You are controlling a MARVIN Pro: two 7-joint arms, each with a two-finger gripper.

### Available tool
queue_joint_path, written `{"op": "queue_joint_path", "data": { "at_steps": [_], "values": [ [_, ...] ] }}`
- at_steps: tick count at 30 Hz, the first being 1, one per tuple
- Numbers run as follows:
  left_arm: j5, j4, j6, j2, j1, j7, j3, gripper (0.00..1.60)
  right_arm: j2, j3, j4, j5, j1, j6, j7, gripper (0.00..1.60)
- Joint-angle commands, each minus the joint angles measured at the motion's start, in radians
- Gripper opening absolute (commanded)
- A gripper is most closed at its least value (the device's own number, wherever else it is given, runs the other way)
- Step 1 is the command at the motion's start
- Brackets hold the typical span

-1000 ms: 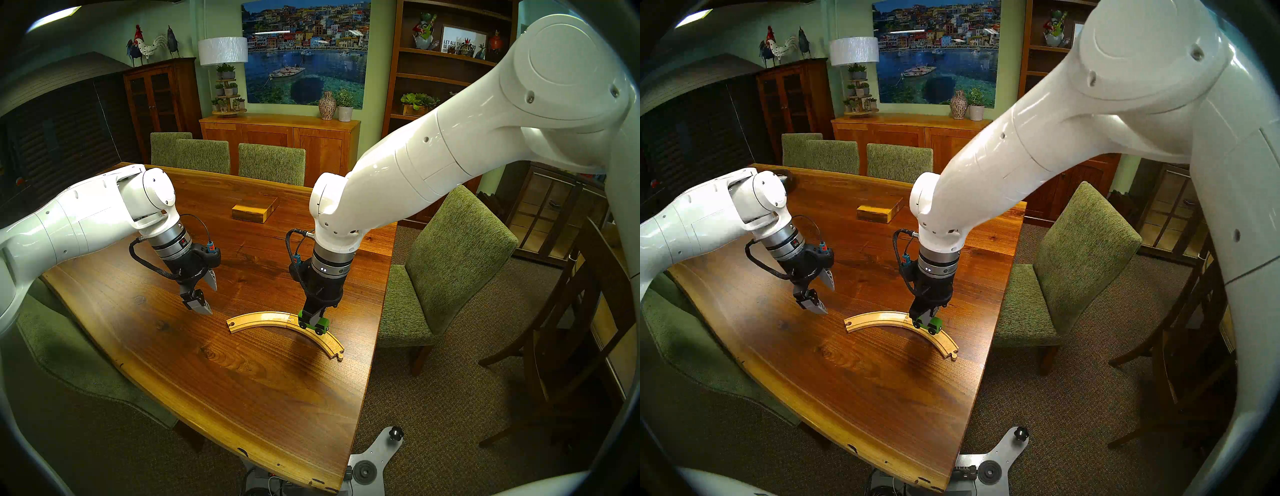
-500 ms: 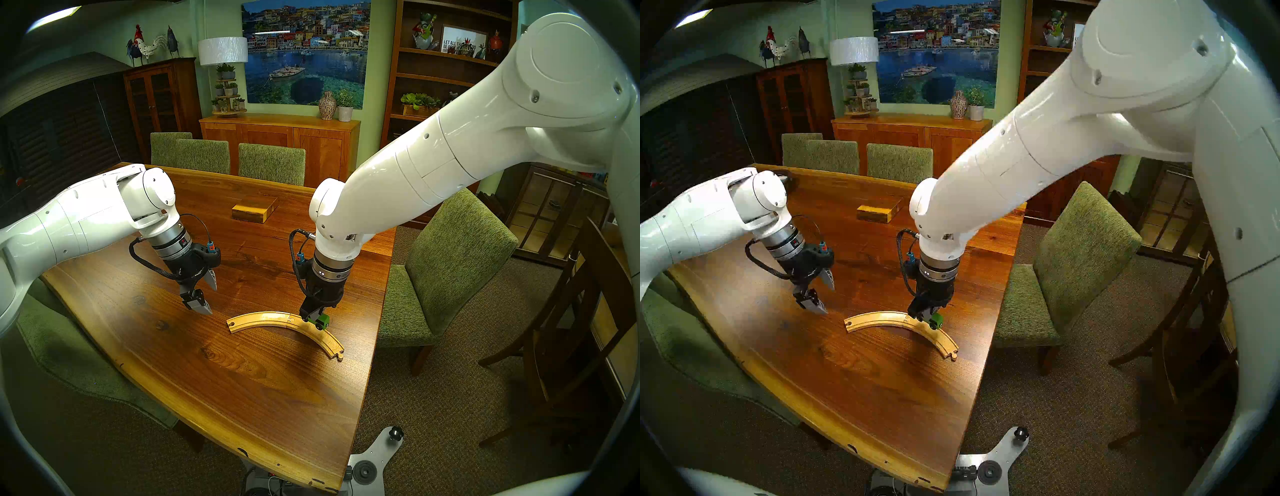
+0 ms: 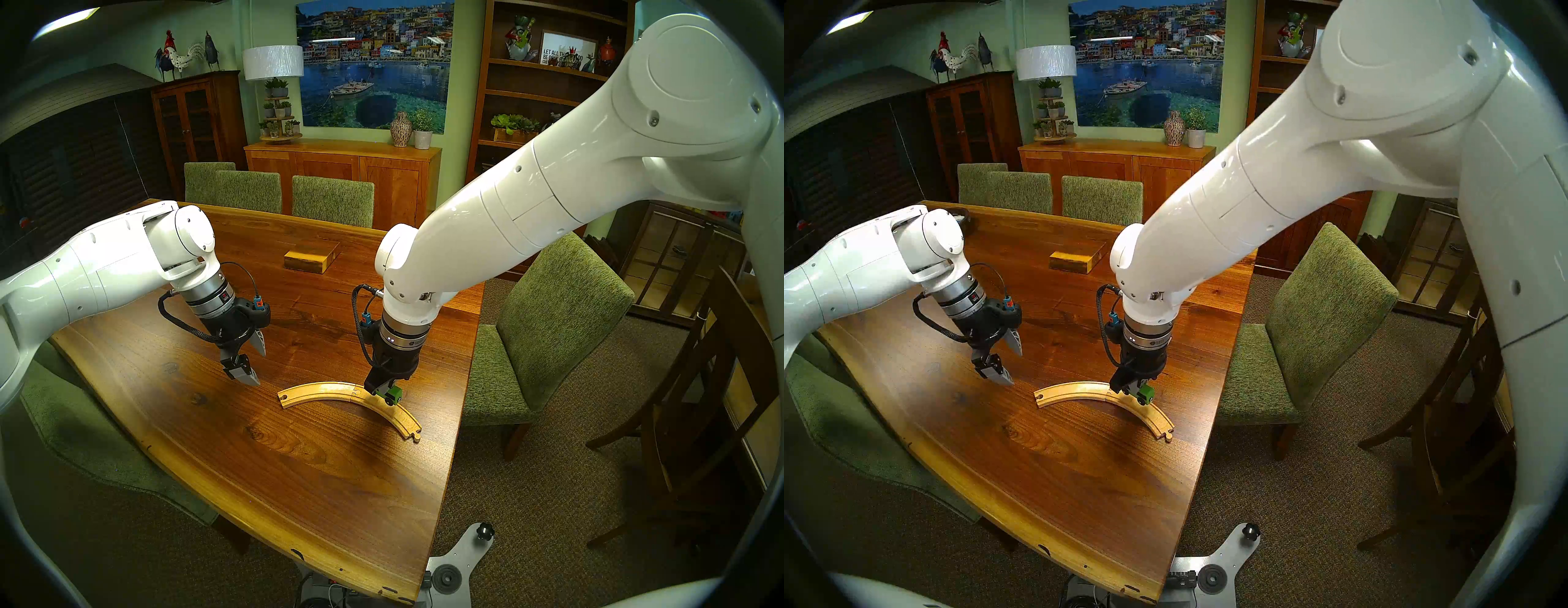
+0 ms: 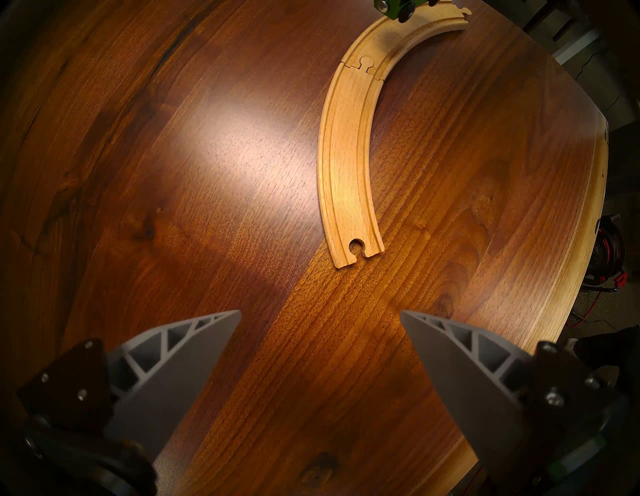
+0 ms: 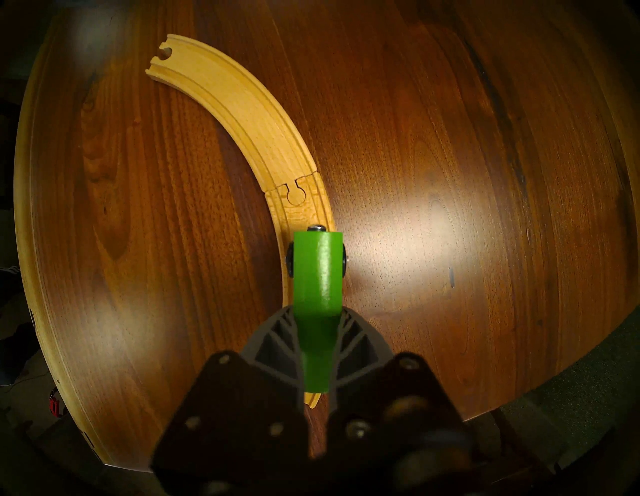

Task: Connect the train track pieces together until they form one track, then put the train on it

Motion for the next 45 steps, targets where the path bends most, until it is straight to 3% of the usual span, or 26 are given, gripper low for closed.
{"op": "queue_joint_path", "data": {
  "at_steps": [1,14,45],
  "values": [
    [0.002,-0.002,-0.003,0.002,-0.038,0.002,-0.025,1.60,-0.017,0.000,0.055,-0.015,-0.009,0.020,0.016,0.00],
    [0.003,-0.002,-0.002,0.002,-0.038,0.002,-0.025,1.60,-0.027,-0.008,0.095,-0.039,-0.035,0.032,0.052,0.00],
    [0.003,-0.002,-0.002,0.002,-0.037,0.001,-0.026,1.60,-0.026,-0.021,0.098,-0.076,-0.063,-0.018,0.079,0.00]
  ]
}}
